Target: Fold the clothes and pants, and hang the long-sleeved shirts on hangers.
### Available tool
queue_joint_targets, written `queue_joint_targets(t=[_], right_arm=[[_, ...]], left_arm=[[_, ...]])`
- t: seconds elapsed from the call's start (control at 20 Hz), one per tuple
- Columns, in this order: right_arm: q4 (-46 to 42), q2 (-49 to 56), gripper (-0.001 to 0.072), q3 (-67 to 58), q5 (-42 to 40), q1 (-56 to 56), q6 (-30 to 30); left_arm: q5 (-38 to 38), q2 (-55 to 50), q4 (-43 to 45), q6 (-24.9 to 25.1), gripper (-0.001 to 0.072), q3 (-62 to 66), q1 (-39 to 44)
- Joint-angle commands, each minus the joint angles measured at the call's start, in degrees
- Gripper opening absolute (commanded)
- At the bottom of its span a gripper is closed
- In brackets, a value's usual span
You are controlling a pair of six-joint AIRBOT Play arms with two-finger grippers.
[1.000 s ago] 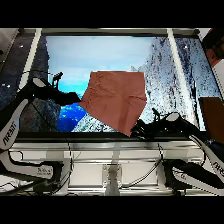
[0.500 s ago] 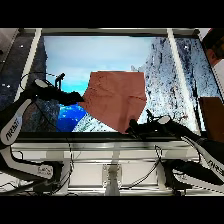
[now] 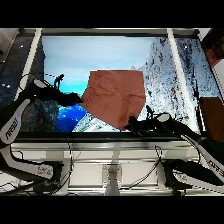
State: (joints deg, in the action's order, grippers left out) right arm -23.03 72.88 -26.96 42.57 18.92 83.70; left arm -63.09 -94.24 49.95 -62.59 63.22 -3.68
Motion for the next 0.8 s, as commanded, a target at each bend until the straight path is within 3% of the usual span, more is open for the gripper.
queue_joint_targets(t=[0.0,0.1,0.25,0.3,0.5,0.65,0.75], right_arm=[[0.15,-0.11,0.0008,-1.38,1.18,0.07,-1.36],[-0.20,-0.74,0.0008,-1.92,1.62,0.04,-2.60],[-1.57,-2.32,0.0008,-2.21,1.55,0.04,-2.62],[-2.75,-3.21,0.0008,-2.21,1.55,0.04,-2.67],[-7.96,-7.85,0.0008,-3.08,1.86,0.04,-2.56],[-12.50,-11.47,0.0008,-7.54,3.19,0.04,-2.36],[-15.21,-12.96,0.0008,-11.52,6.25,0.04,-1.95]], left_arm=[[0.96,-1.20,-1.18,0.00,0.0644,-0.04,2.84],[4.50,-1.51,-1.20,-1.90,0.0611,-0.04,4.42],[7.48,-1.46,-2.03,-2.99,0.0119,-0.02,4.63],[7.48,-1.27,-2.05,-3.02,0.0014,0.00,4.09],[6.78,3.15,-2.03,-2.60,0.0011,0.00,1.60],[2.05,11.13,-0.46,-2.49,0.0010,-0.02,1.20],[-1.40,17.55,4.50,-7.02,0.0010,-0.68,1.84]])
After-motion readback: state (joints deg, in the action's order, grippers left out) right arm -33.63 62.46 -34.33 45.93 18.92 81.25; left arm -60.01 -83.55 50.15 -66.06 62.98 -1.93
